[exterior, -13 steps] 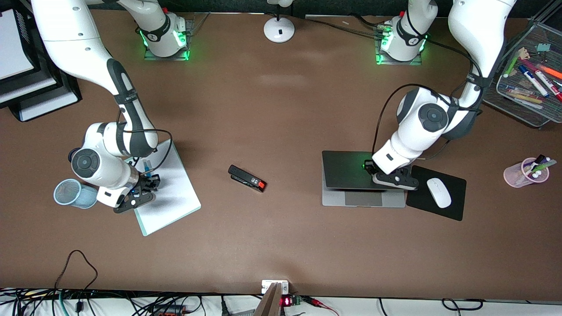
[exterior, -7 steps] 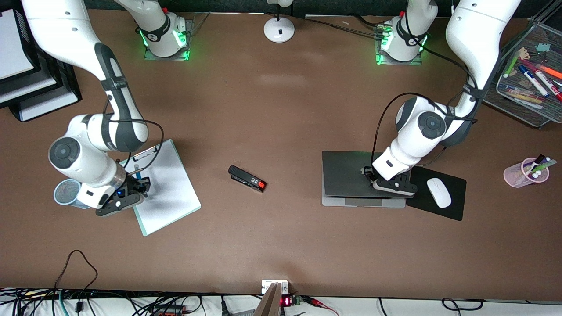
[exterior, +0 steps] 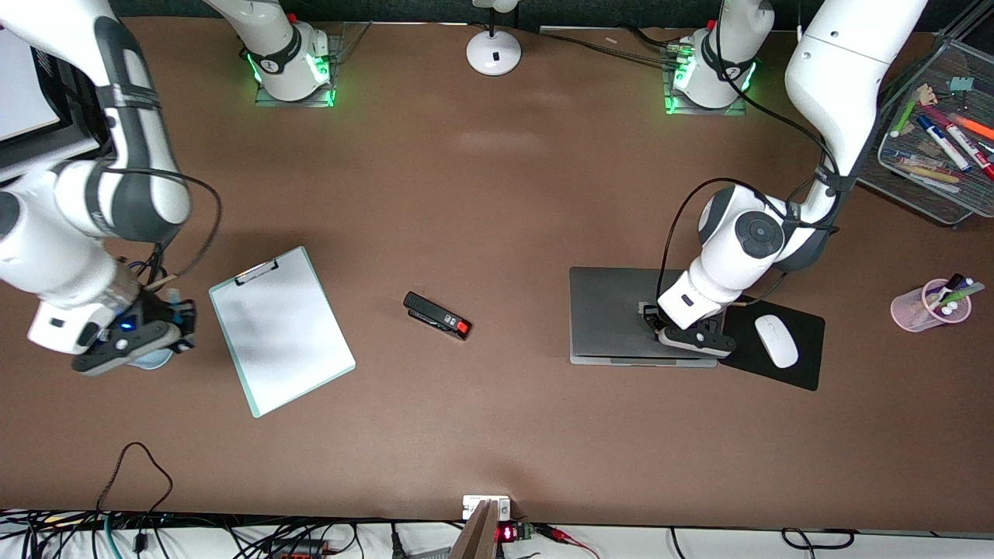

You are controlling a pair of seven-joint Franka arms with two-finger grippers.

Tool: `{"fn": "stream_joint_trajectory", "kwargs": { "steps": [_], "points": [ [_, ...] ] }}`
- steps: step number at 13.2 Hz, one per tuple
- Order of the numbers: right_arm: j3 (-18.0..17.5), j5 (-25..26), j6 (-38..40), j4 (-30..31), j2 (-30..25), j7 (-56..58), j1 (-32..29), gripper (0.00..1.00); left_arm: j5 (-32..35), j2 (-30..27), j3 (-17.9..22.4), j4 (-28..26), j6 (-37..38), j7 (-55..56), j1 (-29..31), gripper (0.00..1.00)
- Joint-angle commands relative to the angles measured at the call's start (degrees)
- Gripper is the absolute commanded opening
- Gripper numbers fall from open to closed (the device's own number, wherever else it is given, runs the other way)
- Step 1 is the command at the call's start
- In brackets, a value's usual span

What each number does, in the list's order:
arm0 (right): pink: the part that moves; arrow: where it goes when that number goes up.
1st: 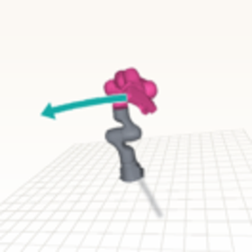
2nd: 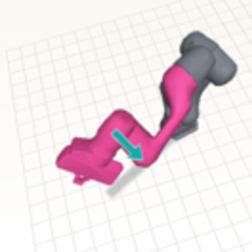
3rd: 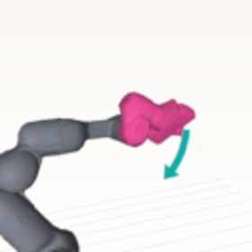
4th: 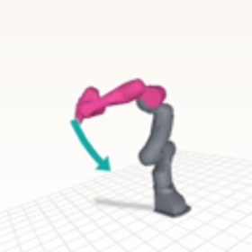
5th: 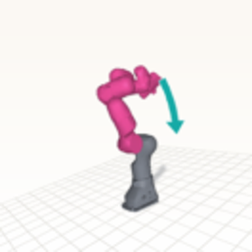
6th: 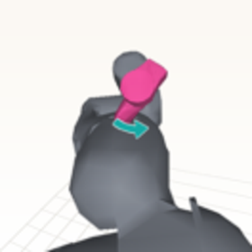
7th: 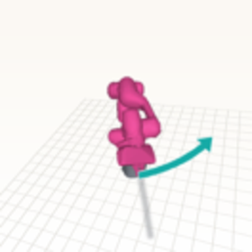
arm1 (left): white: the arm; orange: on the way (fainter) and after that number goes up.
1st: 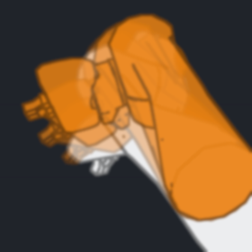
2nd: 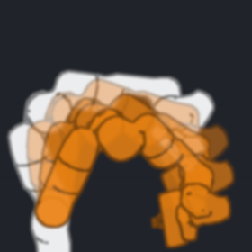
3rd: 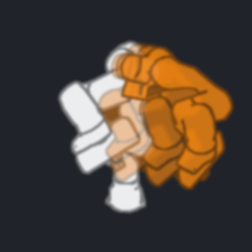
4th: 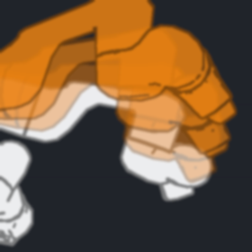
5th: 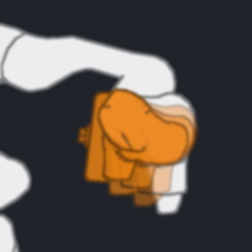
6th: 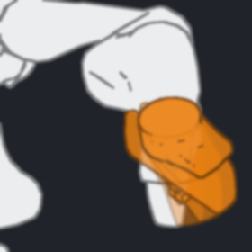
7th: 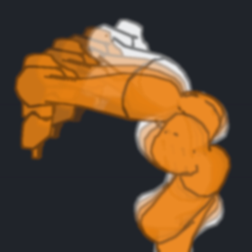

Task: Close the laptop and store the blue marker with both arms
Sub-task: 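Carry the marker toward the light blue cup with the right gripper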

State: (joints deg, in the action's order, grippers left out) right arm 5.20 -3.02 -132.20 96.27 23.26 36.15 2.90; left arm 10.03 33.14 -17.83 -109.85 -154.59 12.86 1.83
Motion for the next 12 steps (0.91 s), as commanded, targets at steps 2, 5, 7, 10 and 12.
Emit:
{"fn": "stream_joint_trajectory", "kwargs": {
  "steps": [2, 5, 7, 10, 12],
  "points": [
    [-0.4, -0.3, -0.4, 1.0, -2.3, 12.6, -2.8, 0.0, 1.4, 2.6, 0.1, 1.8, -1.7, 0.1, 0.1, 0.0],
    [-0.4, -0.5, -3.1, 1.2, -2.7, 16.3, -3.2, 0.0, 1.4, 3.6, 0.1, 2.4, -1.8, 0.0, 0.1, 0.0],
    [-0.5, -0.9, -3.8, 1.5, -3.5, 20.2, -3.9, 0.0, 1.4, 4.2, 0.1, 2.6, -1.8, 0.0, 0.1, 0.0],
    [-0.5, -1.0, -3.6, 2.6, -5.2, 22.9, -4.1, 0.0, 1.4, 5.7, 0.1, 2.6, -3.8, -0.1, 0.1, 0.0],
    [-0.6, -1.8, -3.0, 3.3, -6.7, 22.6, -4.3, 0.0, 1.4, 5.8, 0.1, 2.6, -3.8, 0.0, 0.1, 0.0]
  ]
}}
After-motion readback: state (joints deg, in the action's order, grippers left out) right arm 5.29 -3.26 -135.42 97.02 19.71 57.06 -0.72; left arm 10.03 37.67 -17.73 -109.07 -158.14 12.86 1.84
